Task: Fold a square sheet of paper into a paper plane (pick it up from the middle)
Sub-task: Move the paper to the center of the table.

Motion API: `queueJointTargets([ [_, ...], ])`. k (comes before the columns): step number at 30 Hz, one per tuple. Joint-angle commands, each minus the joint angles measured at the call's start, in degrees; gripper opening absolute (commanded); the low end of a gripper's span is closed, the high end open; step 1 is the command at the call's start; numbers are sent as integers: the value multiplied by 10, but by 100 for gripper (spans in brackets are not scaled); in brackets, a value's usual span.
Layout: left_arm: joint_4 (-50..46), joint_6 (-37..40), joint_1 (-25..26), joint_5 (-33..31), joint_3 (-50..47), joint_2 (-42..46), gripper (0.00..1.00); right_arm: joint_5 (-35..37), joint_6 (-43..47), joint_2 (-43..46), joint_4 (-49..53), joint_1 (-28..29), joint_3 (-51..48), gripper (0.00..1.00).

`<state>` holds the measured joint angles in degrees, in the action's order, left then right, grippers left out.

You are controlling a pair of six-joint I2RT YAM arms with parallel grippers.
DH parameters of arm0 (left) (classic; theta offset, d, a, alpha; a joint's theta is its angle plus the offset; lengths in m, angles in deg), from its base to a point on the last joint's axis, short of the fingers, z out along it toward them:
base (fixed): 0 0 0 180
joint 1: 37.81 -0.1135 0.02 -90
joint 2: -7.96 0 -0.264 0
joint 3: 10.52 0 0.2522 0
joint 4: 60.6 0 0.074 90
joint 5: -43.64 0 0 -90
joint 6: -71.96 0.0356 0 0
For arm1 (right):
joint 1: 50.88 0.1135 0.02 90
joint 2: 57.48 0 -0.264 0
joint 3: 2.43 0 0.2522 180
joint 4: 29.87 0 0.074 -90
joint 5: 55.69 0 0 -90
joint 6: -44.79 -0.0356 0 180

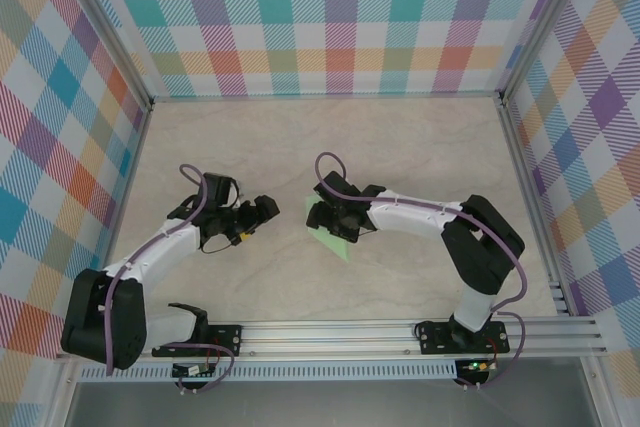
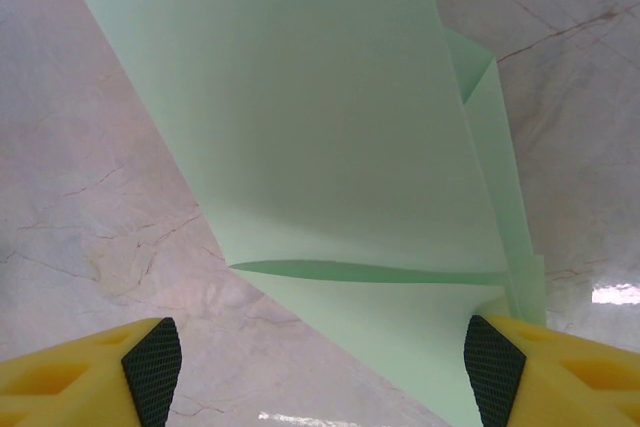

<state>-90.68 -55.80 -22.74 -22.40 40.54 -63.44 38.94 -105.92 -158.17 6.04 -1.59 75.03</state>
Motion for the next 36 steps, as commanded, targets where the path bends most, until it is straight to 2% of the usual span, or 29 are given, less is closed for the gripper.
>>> queueJointTargets([
  [1, 34, -10, 17, 30, 6, -23, 84, -13, -5, -14, -11, -6, -17, 77],
  [6, 76, -30, 39, 53, 8, -58, 78, -21, -5, -12, -24, -12, -34, 77],
  [22, 165, -68, 109, 73, 26, -140, 72, -76, 7, -3, -96, -32, -95, 74],
  [27, 187, -68, 124, 75, 35, -169, 66, -88, 16, 6, -114, -39, -108, 73],
  [36, 219, -66, 136, 84, 47, -221, 58, -92, 17, 7, -118, -45, -115, 62],
])
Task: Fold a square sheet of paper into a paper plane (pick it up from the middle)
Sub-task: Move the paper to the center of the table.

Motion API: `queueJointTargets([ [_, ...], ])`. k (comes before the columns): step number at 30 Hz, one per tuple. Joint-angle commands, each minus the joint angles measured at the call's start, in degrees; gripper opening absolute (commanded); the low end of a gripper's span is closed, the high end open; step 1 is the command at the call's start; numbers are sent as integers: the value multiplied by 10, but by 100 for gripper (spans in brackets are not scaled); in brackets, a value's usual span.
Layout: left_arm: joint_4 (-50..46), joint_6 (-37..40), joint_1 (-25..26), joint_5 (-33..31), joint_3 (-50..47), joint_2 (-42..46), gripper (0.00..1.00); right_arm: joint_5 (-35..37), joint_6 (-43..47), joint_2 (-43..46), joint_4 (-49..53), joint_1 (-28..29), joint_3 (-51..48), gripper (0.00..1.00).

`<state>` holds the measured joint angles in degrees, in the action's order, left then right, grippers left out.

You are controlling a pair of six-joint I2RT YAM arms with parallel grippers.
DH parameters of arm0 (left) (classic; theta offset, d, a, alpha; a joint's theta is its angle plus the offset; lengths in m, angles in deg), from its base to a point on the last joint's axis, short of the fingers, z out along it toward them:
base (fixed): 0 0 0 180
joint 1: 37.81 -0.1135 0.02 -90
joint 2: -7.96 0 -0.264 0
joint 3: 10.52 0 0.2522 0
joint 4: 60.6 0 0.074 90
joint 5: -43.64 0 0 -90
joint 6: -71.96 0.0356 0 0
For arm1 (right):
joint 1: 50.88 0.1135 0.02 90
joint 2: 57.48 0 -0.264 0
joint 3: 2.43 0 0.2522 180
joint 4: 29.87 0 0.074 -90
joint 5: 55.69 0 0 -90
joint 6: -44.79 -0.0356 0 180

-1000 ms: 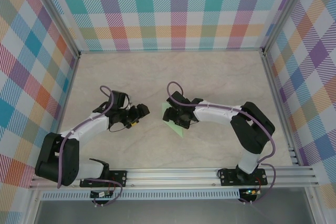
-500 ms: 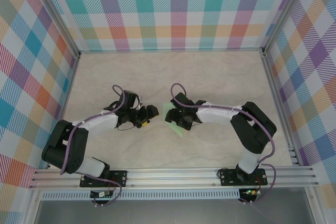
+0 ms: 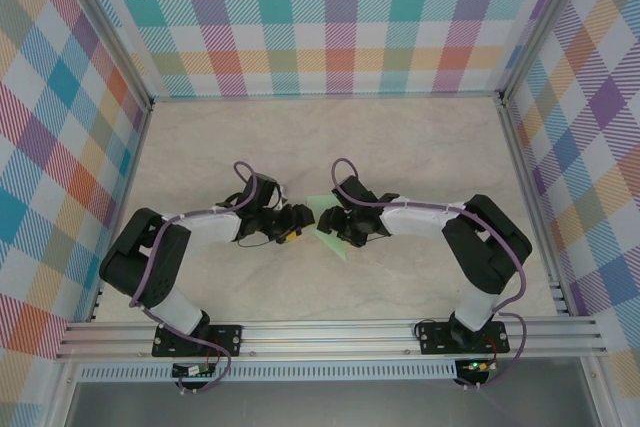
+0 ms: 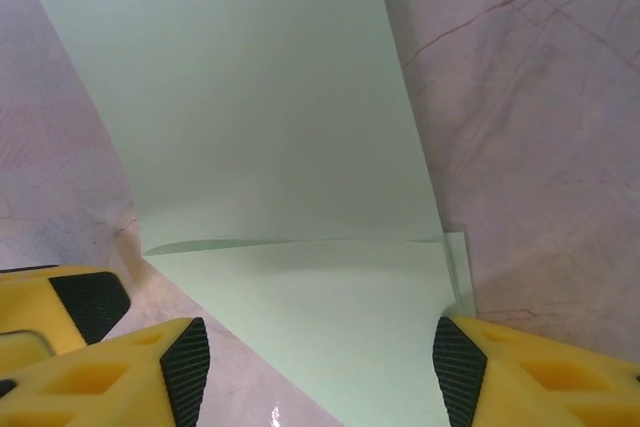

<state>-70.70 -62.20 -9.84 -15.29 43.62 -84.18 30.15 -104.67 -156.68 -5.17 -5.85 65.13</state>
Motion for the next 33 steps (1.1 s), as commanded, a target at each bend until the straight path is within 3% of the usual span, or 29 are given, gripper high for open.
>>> queueJointTargets([
  [1, 20, -3, 7, 13, 17, -17, 56, -3, 5, -8, -6, -2, -17, 61],
  [14, 36, -8, 16, 18, 31, -44, 44, -4, -5, -10, -10, -11, -33, 53],
  [25, 29, -15, 19, 8, 41, -54, 43, -4, -5, -4, -11, -14, -41, 52],
  [33, 43, -18, 22, 24, 45, -64, 24, -5, 13, 4, -21, -17, -48, 50],
])
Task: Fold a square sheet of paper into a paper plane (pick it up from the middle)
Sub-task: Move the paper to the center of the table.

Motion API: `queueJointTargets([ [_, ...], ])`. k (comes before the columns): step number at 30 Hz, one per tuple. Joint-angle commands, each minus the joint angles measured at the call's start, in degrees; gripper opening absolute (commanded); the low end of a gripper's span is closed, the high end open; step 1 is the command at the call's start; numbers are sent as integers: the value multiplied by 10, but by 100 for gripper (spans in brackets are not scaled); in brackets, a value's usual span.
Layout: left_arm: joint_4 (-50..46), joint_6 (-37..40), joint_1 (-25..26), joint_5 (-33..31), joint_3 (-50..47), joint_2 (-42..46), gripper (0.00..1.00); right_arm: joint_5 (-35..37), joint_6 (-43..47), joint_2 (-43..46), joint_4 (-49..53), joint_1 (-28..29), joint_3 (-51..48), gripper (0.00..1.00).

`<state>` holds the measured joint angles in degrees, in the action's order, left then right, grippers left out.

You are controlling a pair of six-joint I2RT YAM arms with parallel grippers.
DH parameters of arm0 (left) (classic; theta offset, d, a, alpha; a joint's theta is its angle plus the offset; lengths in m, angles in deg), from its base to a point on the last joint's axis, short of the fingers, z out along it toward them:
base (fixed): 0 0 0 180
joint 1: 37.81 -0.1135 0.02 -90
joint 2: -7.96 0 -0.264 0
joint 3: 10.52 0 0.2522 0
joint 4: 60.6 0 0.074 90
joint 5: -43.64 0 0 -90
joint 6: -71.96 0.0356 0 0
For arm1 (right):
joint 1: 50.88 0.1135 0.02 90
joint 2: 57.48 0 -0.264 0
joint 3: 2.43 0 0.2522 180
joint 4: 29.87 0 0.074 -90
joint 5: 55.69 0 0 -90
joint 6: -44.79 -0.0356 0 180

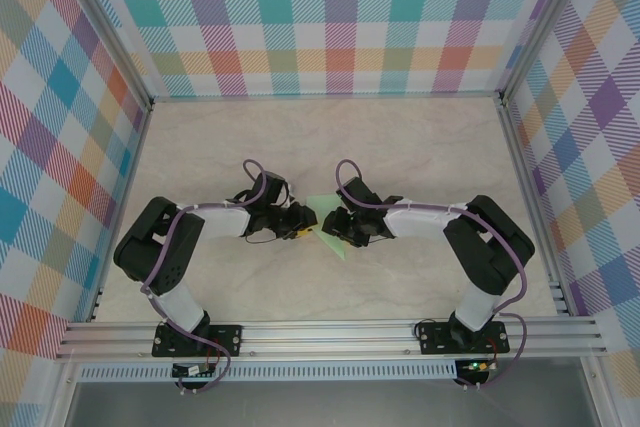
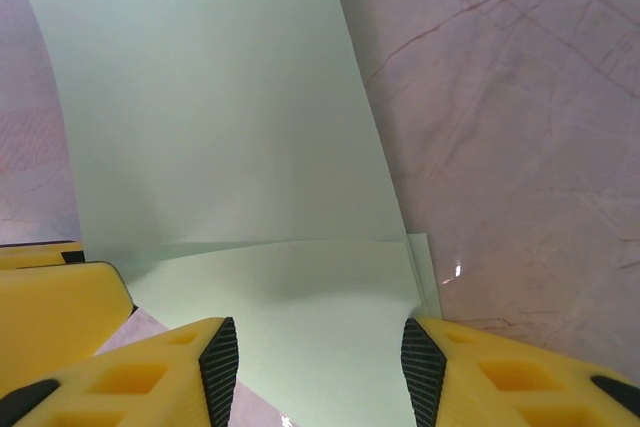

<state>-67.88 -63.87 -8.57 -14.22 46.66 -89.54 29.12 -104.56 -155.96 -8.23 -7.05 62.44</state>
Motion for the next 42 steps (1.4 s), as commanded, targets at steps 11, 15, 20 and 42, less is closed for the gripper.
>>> queueJointTargets([
  [11, -12, -7, 11, -37, -1, 37, 7, 24, 191, 70, -22, -12, -19, 56],
  [15, -32, -25, 11, -84, -21, 82, 5, 22, 254, 98, -21, -12, -12, 61],
  [20, -82, -53, 13, -190, -49, 163, 5, 18, 306, 119, -30, -9, -8, 68],
  [42, -143, -94, 16, -281, -73, 252, 6, 67, 428, 132, -119, 38, -29, 65],
])
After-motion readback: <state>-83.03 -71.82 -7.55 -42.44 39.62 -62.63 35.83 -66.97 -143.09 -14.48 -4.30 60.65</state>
